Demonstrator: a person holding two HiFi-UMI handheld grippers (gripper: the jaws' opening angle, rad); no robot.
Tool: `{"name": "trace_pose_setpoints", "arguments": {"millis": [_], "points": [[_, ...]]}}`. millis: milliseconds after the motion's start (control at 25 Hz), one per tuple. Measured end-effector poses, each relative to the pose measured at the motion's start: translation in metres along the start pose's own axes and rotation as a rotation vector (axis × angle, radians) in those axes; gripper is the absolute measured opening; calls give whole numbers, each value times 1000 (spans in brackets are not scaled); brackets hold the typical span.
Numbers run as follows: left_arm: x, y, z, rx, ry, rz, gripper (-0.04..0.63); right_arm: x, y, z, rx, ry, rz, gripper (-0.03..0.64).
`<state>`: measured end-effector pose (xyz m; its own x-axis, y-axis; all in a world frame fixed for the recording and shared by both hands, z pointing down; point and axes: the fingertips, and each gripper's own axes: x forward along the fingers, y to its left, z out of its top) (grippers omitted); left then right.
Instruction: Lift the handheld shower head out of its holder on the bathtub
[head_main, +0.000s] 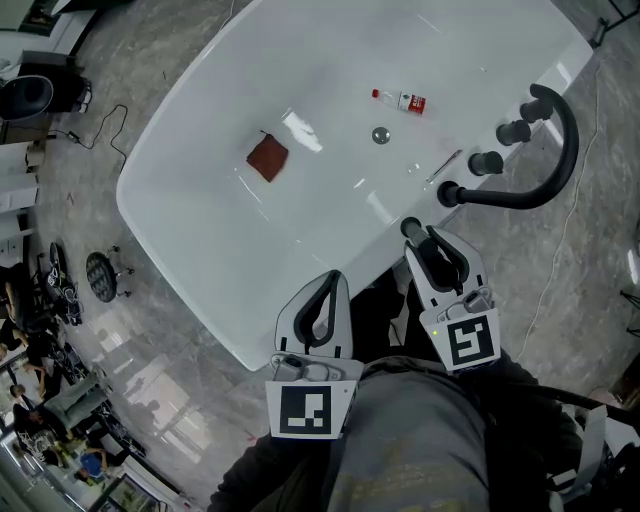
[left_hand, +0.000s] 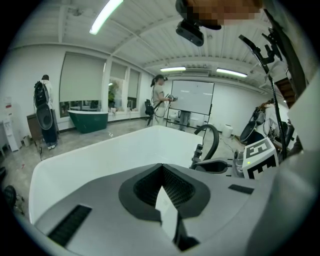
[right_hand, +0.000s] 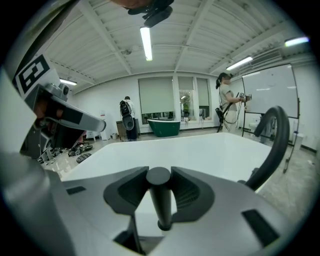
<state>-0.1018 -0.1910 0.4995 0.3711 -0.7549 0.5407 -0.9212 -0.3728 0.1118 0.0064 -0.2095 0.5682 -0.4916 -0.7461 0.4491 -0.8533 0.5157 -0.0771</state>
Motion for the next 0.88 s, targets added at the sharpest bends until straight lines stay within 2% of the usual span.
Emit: {"name": "trace_pose_setpoints", "arguments": {"millis": [440,880], "points": [[-5,0,10,-6,-32,25,2,-4,-1,21,-38,-47,19,143],[-45,0,55,10,-109,33,2,-33,8,82,-65,-104,5,143]]}}
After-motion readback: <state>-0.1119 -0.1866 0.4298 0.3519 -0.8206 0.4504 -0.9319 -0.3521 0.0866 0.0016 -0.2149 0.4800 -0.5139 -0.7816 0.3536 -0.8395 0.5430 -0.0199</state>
